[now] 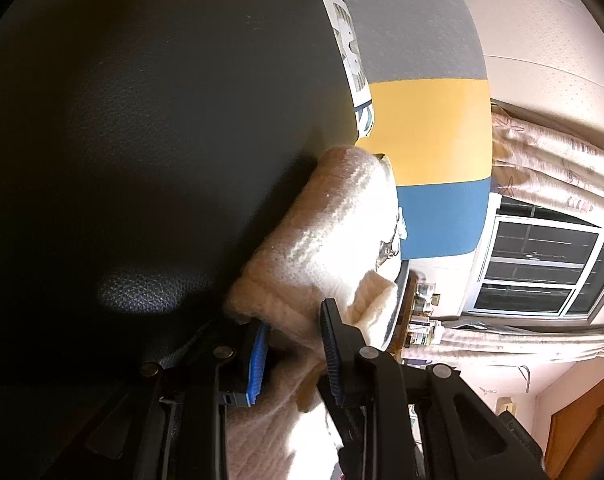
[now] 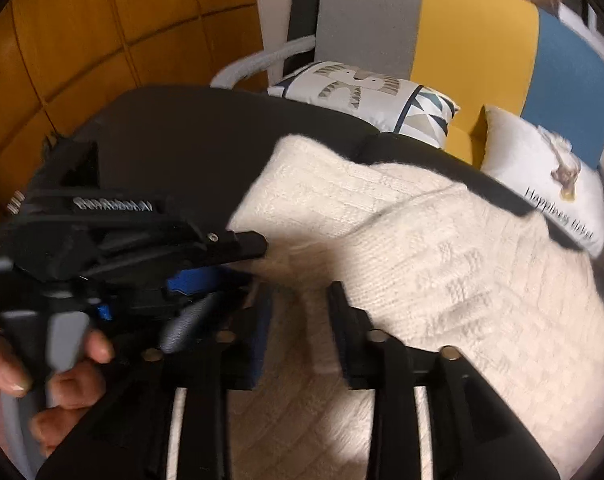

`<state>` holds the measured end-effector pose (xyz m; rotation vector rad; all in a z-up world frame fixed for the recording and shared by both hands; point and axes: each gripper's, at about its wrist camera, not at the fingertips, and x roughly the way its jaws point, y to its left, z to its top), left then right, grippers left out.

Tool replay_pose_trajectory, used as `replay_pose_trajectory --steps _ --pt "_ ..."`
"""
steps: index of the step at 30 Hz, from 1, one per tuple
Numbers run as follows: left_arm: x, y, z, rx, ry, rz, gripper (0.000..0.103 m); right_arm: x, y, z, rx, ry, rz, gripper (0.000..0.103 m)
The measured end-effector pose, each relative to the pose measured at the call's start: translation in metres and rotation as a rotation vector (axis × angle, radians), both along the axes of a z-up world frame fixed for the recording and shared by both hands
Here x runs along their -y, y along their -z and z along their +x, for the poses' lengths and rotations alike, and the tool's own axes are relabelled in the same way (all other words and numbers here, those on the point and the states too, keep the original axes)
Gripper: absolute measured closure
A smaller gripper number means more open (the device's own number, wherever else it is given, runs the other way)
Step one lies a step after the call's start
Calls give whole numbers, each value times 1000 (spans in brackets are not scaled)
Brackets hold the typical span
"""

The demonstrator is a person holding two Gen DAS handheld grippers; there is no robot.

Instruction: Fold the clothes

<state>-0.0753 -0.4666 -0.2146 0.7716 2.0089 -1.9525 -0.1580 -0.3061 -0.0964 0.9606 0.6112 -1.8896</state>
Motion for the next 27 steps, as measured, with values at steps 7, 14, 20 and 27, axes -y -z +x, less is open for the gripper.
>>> replay_pose_trajectory --steps 7,14,20,27 --pt "-1 2 1 -3 19 -5 80 -4 10 -9 38 24 23 86" --pt "-6 -8 -9 -10 8 -56 81 -19 -9 -26 118 53 -62 99" --pt "-12 -27 -15 -7 27 -156 91 -48 -20 -67 276 167 -204 100" --pt "-19 -59 -24 -43 67 -245 91 -105 -40 -106 388 291 -389 100"
